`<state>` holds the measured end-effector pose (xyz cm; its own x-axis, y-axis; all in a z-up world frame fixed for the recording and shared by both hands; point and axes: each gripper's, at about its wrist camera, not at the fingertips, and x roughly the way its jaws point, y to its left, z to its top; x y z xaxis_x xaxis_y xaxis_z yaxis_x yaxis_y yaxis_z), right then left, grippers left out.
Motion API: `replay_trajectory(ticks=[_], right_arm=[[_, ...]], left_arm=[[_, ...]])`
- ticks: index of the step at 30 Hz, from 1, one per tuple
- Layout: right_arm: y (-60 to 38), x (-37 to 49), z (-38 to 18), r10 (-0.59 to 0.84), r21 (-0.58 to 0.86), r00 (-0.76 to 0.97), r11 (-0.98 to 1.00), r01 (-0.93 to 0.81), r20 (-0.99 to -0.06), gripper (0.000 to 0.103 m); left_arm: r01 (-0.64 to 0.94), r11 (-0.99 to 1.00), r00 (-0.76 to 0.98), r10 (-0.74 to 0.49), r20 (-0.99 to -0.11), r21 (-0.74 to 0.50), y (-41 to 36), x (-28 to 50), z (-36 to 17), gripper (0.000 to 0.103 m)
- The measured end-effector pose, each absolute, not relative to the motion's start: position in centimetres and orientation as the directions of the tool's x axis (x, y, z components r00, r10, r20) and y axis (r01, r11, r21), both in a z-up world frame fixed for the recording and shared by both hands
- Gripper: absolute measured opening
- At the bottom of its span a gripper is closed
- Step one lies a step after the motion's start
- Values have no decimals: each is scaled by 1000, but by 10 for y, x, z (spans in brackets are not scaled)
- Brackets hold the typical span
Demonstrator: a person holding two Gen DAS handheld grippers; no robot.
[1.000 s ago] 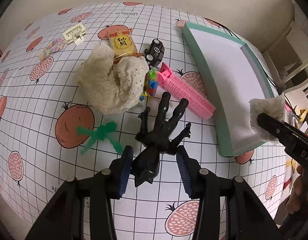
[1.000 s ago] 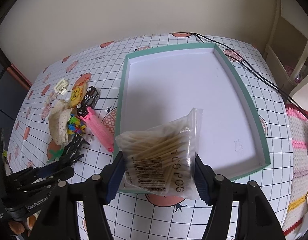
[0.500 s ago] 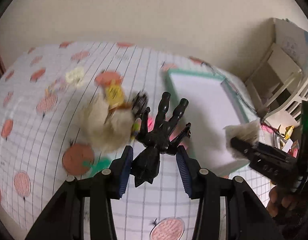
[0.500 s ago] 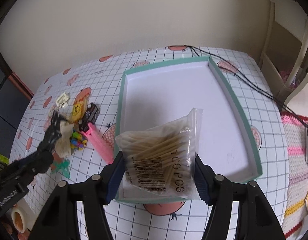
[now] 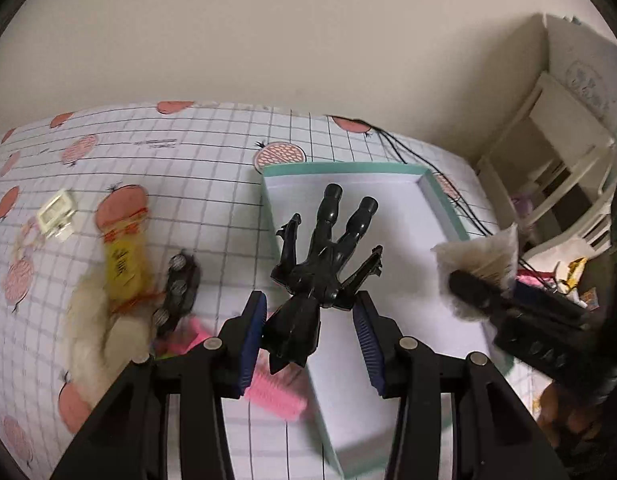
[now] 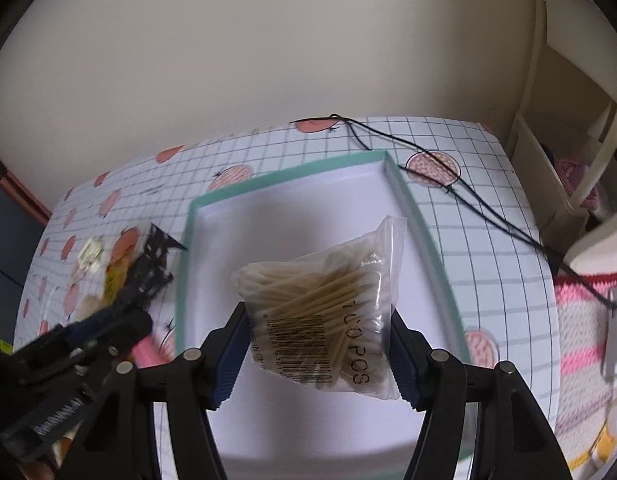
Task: Organize objects
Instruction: 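Carry both held items into the teal tray and open both tools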
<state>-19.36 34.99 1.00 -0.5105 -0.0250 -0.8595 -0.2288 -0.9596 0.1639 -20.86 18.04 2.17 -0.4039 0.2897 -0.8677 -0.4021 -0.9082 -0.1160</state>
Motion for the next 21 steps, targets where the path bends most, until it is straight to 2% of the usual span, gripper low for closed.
replay_trajectory(ticks=[7, 21], right_arm=[[363, -233, -9, -34, 169, -494, -958, -232, -869, 67], [370, -253, -29, -38, 179, -479, -951, -252, -877, 70]], left_arm=[[-403, -910, -387, 263, -884, -95, 203, -246, -8, 46], [-403, -909, -366, 269, -891, -109, 217, -264, -23, 46]])
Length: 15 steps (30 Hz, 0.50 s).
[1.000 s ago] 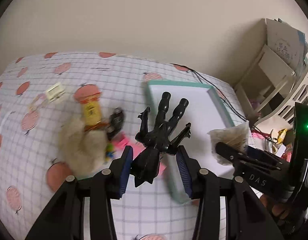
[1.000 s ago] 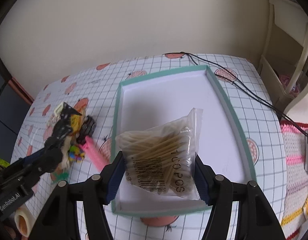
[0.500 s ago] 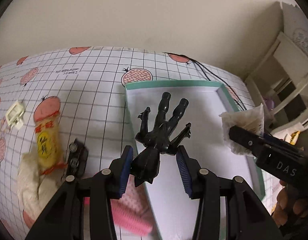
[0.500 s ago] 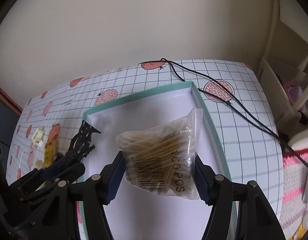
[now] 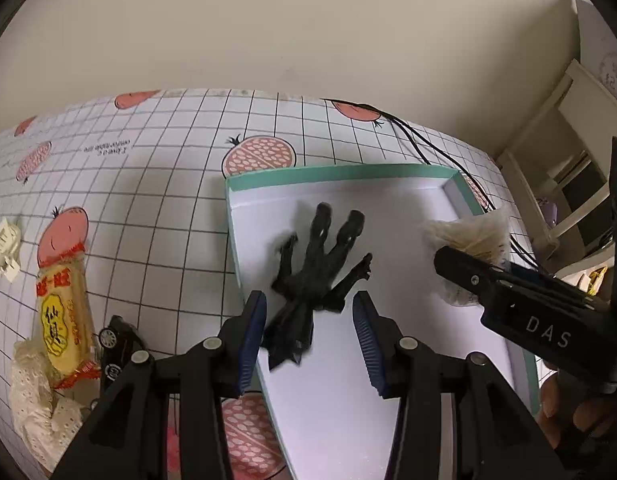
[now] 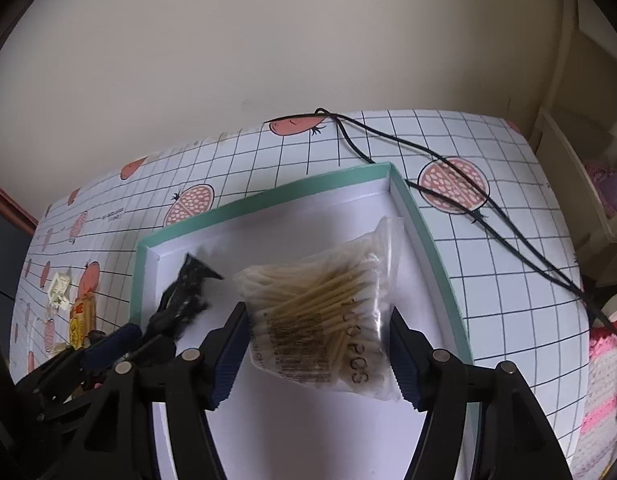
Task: Organize objects
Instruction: 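Carry both held items into the teal tray and open both tools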
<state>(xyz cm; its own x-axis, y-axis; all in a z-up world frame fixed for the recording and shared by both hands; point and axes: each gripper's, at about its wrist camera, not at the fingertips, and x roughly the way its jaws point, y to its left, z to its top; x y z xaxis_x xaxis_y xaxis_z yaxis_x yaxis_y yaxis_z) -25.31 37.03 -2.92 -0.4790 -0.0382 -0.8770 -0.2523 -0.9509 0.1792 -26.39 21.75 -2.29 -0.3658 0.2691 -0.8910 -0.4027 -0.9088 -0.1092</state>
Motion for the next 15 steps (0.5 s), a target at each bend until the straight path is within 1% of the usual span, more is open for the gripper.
replay_trajectory(ticks=[2, 11, 13, 15], right_arm=[[372, -251, -27, -36, 181, -481, -949, -258, -876, 73], [369, -218, -6, -21, 191, -522, -942, -275, -853, 73], [366, -209, -4, -21, 197, -525, -939, -282, -851, 73], [360, -200, -2, -11, 189, -527, -940, -285, -850, 73]], left_arm=[[-398, -910, -368, 274, -888, -116, 217, -261, -21, 46], [-356, -924, -397, 287, -872, -141, 196, -239, 1, 46], [-334, -931, -403, 285, -870, -149, 188, -233, 6, 48], [-320, -936, -404, 277, -872, -148, 182, -228, 8, 55]])
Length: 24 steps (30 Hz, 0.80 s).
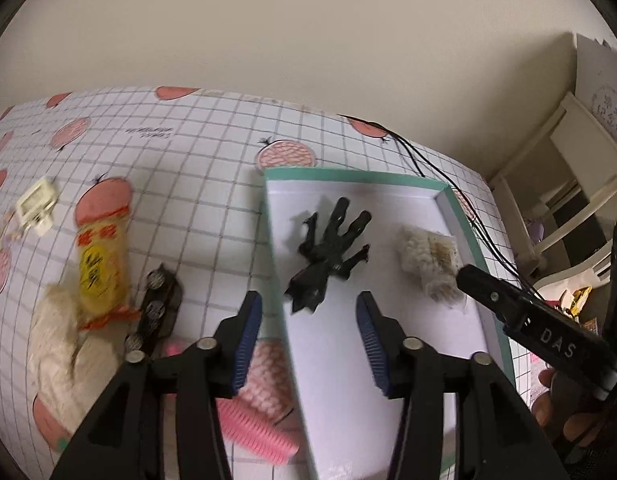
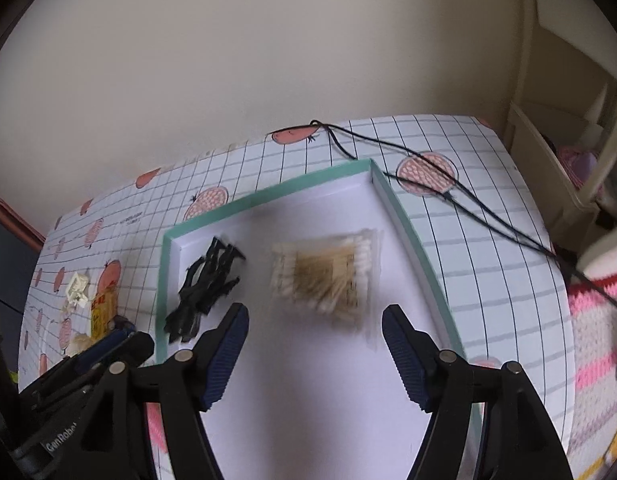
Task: Organize objects
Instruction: 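Carry both held items into the teal tray and open both tools, then withdraw both tools from the tray back toward the pile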
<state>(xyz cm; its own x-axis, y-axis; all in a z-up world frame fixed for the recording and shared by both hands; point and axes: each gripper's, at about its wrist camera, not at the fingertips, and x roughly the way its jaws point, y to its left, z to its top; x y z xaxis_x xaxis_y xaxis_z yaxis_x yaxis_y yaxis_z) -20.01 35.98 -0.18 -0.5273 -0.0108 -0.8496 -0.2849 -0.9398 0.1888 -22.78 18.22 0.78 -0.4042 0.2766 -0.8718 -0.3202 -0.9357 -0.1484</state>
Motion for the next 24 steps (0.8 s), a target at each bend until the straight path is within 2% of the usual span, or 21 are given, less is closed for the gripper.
replay_trajectory(ticks=[4, 6, 8, 11, 14, 16, 20, 24], right_arm=[[347, -183, 0, -2, 175, -534, -946, -274, -846, 73], [342, -175, 0, -4, 178, -541, -947, -269, -841, 77], [339, -170, -1, -15, 188, -545, -946, -263, -838, 83], [334, -161, -1, 9, 164, -551, -951, -264, -835, 91], [332, -156, -4, 1, 169, -546, -950, -262, -838, 94], [331, -155, -5, 1, 168, -543, -951, -261, -839, 95], [329, -155, -4, -2, 171, -552, -952, -255, -834, 103], [324, -154, 0, 15, 145, -562, -960, -238, -827, 103]], left_arm=[[-290, -947, -415, 256, -873, -139, 168, -215, 10, 60], [-275, -952, -420, 248, -873, -138, 163, -210, 10, 68], [-258, -955, -422, 247, -872, -146, 156, -204, 10, 70], [-239, -960, -432, 242, -869, -149, 146, -196, 12, 87], [-233, -964, -463, 227, -857, -130, 139, -191, 18, 91], [-231, -966, -490, 217, -844, -114, 135, -188, 22, 101], [-208, -973, -526, 197, -827, -100, 126, -186, 26, 103], [-192, -977, -532, 186, -826, -96, 122, -187, 25, 103]])
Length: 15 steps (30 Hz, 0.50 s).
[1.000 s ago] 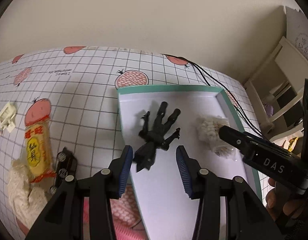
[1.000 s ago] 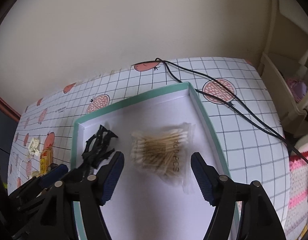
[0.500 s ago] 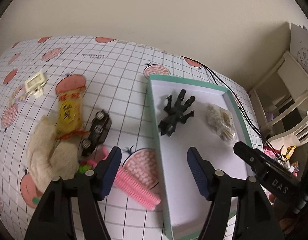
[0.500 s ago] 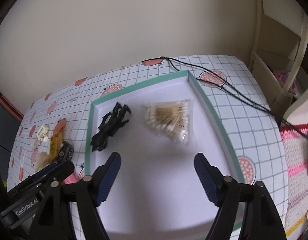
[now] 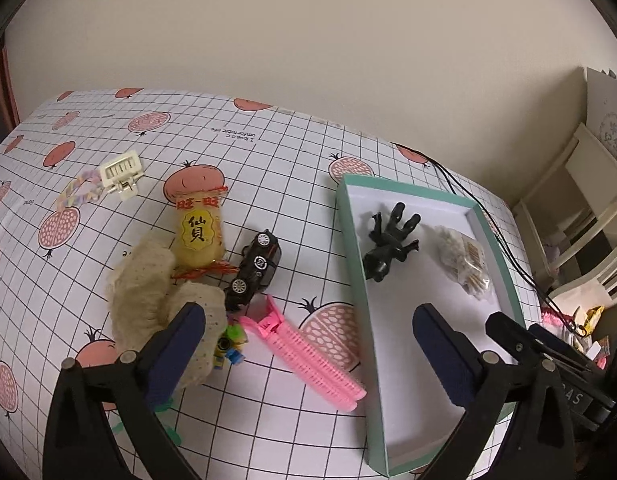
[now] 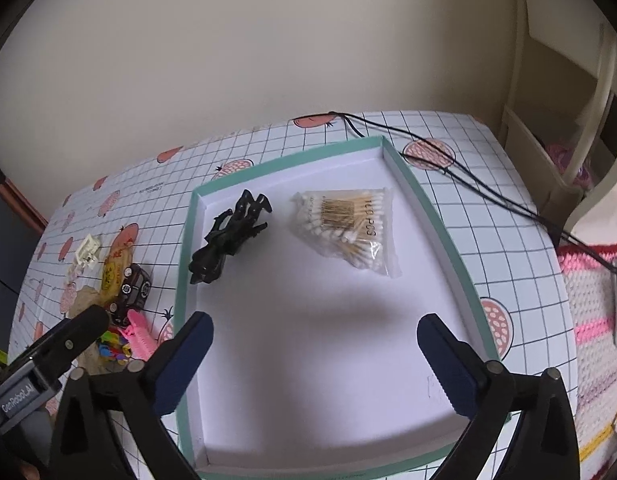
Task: Organize objects
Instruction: 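Withdraw both tools from the tray back toward the pile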
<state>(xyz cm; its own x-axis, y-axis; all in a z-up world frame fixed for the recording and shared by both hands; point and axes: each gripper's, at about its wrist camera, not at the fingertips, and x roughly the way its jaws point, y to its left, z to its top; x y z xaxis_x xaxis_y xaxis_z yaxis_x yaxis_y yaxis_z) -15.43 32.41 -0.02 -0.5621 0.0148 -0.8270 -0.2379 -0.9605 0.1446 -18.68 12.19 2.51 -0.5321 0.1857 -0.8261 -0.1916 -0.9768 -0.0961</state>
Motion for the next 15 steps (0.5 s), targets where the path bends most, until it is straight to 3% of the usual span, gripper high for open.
replay_trajectory(ticks=[9, 15], right_arm=[[315, -153, 11, 42, 111, -573, -967, -228, -819, 103], [308, -152, 38, -8, 175, -610, -961, -215, -792, 103]], left_arm=[[-169, -981, -536, 176, -826, -99, 112, -186, 32, 103], [-139, -985, -553, 166, -816, -106, 92, -184, 51, 103]])
